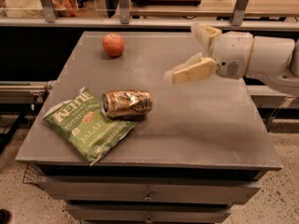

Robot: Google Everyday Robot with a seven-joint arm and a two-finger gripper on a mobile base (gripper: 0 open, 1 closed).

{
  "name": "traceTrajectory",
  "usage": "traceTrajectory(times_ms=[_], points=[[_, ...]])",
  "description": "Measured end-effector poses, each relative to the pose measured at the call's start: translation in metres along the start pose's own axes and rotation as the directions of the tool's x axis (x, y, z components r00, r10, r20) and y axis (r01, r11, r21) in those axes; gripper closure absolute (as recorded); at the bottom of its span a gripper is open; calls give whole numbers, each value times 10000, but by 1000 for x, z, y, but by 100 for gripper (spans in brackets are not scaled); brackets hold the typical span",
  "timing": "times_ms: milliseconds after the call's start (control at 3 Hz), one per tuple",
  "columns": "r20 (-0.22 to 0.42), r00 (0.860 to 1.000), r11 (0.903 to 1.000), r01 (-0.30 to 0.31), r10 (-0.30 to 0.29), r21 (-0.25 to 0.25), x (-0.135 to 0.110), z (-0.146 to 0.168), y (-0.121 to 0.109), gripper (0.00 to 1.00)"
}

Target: Move orange can near green jalapeno chip bag

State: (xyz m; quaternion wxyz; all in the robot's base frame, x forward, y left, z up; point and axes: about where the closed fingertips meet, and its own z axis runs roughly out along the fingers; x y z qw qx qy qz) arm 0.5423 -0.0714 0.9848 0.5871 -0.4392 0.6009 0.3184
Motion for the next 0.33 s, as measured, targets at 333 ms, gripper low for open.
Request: traceTrajectory(times_ms=[333], points=[[-173, 9997, 9996, 185, -181, 203, -5, -13, -11, 0]])
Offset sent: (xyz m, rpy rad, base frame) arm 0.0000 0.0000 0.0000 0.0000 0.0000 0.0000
